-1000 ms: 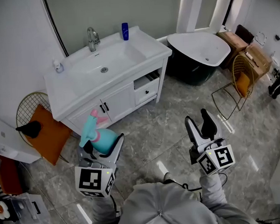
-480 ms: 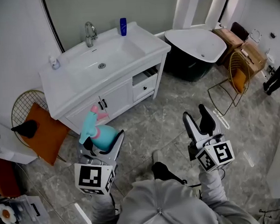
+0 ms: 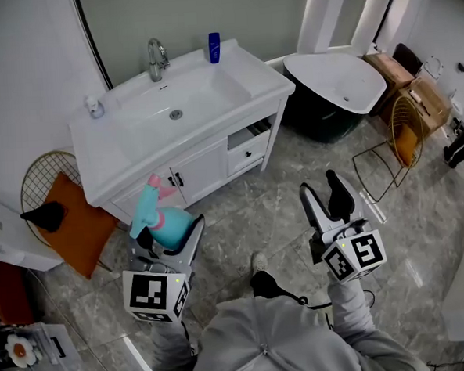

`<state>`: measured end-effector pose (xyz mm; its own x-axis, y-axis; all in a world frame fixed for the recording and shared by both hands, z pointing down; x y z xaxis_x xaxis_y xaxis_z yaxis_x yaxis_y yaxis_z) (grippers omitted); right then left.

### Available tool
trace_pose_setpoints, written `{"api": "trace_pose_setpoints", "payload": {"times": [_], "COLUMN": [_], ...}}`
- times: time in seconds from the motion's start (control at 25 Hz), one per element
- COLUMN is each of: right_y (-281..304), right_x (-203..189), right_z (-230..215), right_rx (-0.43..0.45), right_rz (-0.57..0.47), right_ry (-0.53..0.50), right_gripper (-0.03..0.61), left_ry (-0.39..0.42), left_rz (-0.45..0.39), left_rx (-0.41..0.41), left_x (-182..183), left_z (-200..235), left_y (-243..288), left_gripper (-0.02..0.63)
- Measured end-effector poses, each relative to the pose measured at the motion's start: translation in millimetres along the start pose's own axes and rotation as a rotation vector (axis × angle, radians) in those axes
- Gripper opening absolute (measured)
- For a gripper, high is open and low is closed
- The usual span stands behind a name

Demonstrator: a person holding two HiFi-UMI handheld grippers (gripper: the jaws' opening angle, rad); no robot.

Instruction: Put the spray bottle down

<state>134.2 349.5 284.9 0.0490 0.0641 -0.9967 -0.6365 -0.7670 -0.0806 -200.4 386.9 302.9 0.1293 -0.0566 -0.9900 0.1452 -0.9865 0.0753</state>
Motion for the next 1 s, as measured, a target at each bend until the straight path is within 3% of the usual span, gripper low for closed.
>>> {"api": "trace_pose_setpoints", "payload": {"times": [0.56, 1.0], "right_y": [73, 108], "right_x": [-5, -13], "right_z": [-111, -197], "right_rx": [0.069, 0.104], "right_rz": [0.009, -0.006], "right_ry": [0.006, 0.039], "right_gripper": [0.261, 0.261], "left_ry": [-0.018, 0.019], "left_rz": [0.000, 0.010], "left_rx": [0.063, 0.098], "left_x": [17, 37], "left_z": [-20, -52], "left_y": [122, 205], "left_gripper": [0.422, 0.421]}}
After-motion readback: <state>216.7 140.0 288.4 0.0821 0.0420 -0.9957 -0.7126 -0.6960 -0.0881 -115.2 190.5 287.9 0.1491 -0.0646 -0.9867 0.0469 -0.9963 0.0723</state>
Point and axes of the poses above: the fingertips, and each gripper's own axes: y forward along the fingers, z to its left, x out of its top, the point moved 9 cm from there along -y, backward along the fingers, and after that the axes turned 13 degrees about x, right-handed, at the moved point
